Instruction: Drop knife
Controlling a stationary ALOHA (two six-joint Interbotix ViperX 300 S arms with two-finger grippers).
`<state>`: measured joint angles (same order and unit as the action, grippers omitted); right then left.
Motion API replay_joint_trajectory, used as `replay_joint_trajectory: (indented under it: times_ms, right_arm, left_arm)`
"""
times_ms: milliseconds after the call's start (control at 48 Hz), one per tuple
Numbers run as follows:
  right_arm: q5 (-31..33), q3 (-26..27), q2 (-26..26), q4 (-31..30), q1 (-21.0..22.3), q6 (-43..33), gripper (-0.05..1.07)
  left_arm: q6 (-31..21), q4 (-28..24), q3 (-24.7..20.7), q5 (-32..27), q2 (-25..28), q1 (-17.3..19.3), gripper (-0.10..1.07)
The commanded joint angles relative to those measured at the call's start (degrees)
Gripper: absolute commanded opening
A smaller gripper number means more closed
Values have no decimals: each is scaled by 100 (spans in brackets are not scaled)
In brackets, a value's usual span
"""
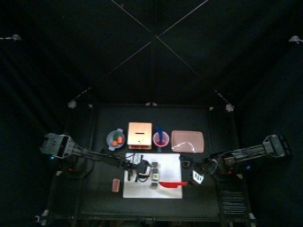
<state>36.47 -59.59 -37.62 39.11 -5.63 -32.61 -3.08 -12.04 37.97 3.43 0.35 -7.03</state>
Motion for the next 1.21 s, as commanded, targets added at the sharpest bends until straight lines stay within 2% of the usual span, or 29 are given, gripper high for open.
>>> replay_joint_trajectory:
  times_ms: [0,104,188,250,354,500,729,854,1188]
  right_arm:
    - [-9,79,-185,-633,-18,-870,38]
    - [0,26,-369,-1608,-35,-2566,38]
    - [-167,0,-308,-2399,-167,-3647,38]
    - [-255,-70,-220,-2733,-290,-4192,38]
    - [-439,-176,-79,-2909,-439,-4746,38]
    - [-976,-264,202,-2795,-703,-4983,44]
    - [-1529,-176,853,-2610,-923,-4966,78]
    - [-1767,-44,1169,-2575,-1046,-4966,91]
    - [-1854,483,1837,-2619,-1283,-4904,92]
  left_arm:
    - [-9,9,-62,114,-97,18,91]
    - [0,9,-26,325,-79,18,91]
    - [0,9,44,466,-79,18,91]
    - [-9,9,114,519,-97,18,91]
    - [9,9,211,562,-123,26,90]
    - [35,-9,308,562,-123,62,90]
    - [18,-35,369,519,-123,158,90]
    - [35,-35,413,510,-158,167,90]
    - [18,-26,413,492,-185,167,90]
